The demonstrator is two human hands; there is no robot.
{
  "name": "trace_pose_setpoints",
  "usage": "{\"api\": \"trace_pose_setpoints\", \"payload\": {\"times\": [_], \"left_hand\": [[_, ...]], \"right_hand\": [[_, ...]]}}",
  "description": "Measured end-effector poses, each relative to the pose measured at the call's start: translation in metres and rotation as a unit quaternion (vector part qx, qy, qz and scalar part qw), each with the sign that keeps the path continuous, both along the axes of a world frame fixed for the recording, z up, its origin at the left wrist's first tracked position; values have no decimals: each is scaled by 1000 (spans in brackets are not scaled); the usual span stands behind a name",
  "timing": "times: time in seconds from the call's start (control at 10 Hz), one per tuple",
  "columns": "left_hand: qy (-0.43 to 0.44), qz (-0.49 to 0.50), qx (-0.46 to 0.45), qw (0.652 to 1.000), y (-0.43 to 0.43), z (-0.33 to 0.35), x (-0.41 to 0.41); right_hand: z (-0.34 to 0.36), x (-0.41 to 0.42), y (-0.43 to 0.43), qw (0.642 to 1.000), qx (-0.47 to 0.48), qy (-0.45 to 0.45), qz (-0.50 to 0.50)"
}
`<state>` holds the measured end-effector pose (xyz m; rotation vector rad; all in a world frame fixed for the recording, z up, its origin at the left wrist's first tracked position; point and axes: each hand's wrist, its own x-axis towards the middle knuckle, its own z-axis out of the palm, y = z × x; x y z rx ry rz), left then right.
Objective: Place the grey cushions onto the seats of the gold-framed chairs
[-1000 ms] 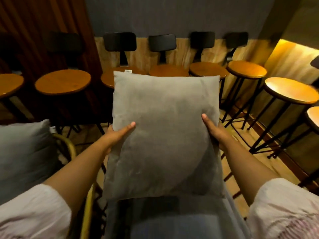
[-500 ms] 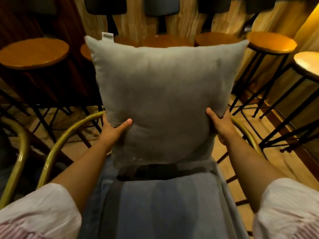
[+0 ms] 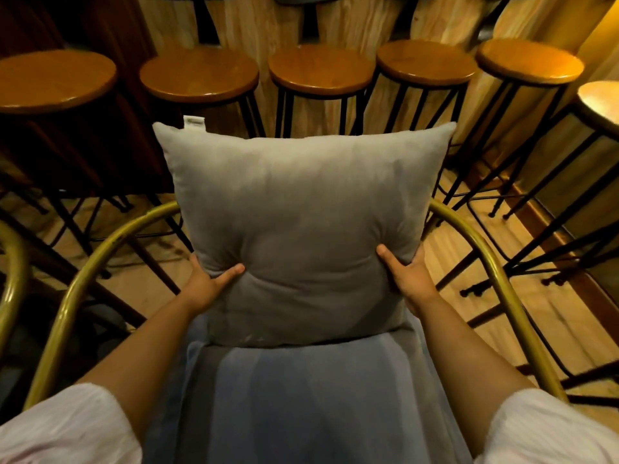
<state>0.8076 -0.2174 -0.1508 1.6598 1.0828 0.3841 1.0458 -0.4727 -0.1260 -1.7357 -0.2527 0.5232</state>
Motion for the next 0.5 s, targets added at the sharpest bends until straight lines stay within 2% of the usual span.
{"api": "trace_pose_setpoints", "payload": {"times": [0.2, 0.3, 0.4, 0.5], "left_hand": [[56, -12, -21, 998, 11, -17, 0], [46, -21, -30, 998, -2, 1, -3], [42, -36, 0, 998, -25, 29, -11], [72, -58, -5, 996, -40, 51, -20]], "right_hand": [[-11, 5, 1, 998, -54, 20, 18], [-3, -3, -5, 997, -64, 35, 22], [23, -28, -15, 996, -81, 41, 15], [48, -56, -23, 995, -88, 29, 23]]}}
